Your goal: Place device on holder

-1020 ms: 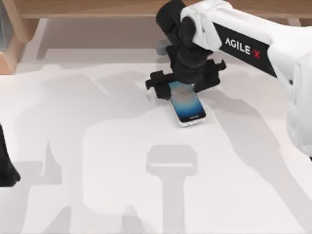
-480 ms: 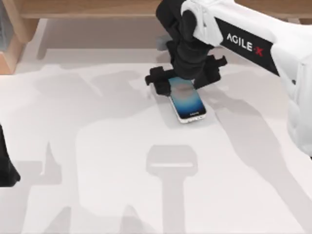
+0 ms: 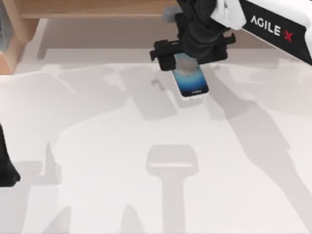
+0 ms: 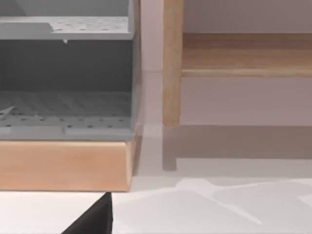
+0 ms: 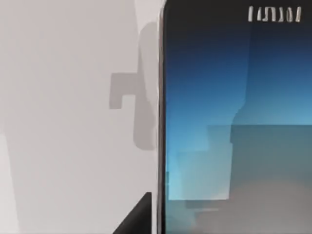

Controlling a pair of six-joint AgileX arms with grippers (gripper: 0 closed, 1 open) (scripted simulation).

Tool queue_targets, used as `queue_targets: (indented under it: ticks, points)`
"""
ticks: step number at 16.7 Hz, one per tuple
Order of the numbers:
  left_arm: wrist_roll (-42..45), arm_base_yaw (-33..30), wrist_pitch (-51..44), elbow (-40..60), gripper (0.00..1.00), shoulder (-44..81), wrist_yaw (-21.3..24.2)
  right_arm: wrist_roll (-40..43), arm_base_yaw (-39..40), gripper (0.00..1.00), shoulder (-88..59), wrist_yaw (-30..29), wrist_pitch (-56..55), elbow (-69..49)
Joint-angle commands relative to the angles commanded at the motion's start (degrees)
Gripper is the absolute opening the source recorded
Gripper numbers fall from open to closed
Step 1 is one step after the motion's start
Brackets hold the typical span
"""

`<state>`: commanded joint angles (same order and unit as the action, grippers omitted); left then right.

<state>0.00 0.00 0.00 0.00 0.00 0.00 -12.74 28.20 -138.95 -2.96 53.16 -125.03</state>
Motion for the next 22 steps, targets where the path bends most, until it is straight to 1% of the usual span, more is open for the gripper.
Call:
queue_targets:
  ticks: [4,10,17,22]
  points:
    - [0.0,0.0,0.0,0.0,1.00,0.0,0.0,1.9,-3.8,0.00,7.3,0.3,-8.0,11.5]
    - [0.0,0.0,0.0,0.0,1.00,0.0,0.0,6.2,-12.9,0.00,19.1,0.2,-21.8,34.4]
    - [0.0,0.0,0.0,0.0,1.00,0.0,0.0,11.1,-26.7,0.00,31.4,0.4,-41.7,60.3]
    - [0.0,0.0,0.0,0.0,1.00,0.0,0.0,12.7,-37.9,0.00,37.9,1.6,-59.9,71.6]
